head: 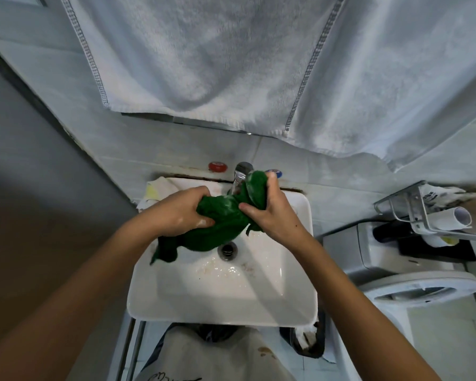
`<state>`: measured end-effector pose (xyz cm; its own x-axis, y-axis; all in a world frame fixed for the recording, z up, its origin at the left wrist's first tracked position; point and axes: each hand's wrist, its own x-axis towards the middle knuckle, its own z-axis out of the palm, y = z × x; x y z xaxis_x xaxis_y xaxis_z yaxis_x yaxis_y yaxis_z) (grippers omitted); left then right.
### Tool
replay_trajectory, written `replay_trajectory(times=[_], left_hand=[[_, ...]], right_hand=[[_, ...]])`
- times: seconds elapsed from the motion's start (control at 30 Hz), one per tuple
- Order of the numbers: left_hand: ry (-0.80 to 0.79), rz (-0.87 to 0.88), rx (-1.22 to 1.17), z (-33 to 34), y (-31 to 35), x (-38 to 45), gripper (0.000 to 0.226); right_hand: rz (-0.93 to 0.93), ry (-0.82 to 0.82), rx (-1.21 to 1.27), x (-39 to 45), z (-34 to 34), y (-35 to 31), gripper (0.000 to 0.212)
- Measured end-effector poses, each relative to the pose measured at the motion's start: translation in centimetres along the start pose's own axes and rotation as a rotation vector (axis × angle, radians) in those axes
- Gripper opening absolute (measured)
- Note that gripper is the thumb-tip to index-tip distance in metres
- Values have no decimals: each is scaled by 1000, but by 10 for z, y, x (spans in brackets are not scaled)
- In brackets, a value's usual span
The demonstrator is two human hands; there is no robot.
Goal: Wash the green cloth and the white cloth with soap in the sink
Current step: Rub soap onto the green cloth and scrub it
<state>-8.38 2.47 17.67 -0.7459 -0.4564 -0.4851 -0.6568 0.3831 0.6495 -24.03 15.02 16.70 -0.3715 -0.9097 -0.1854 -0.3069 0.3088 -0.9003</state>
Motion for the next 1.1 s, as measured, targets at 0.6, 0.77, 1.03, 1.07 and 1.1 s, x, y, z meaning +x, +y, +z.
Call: replay_trajectory(times=[0.6, 0.77, 1.03, 1.07, 1.1], left_hand=[[197, 58, -201, 17, -1, 8, 19], [151, 67, -2, 14, -9, 6, 33], [73, 38, -112, 12, -1, -3, 55], [117, 39, -151, 14, 0, -3, 54], [195, 43, -175, 18, 2, -2, 50]], right_hand=[[103, -87, -38, 3, 18, 15, 42], [35, -212, -226, 8, -1, 17, 34], [14, -213, 5, 2, -13, 12, 23], [31, -213, 87, 0, -10, 11, 22], [59, -186, 155, -3, -5, 8, 22]])
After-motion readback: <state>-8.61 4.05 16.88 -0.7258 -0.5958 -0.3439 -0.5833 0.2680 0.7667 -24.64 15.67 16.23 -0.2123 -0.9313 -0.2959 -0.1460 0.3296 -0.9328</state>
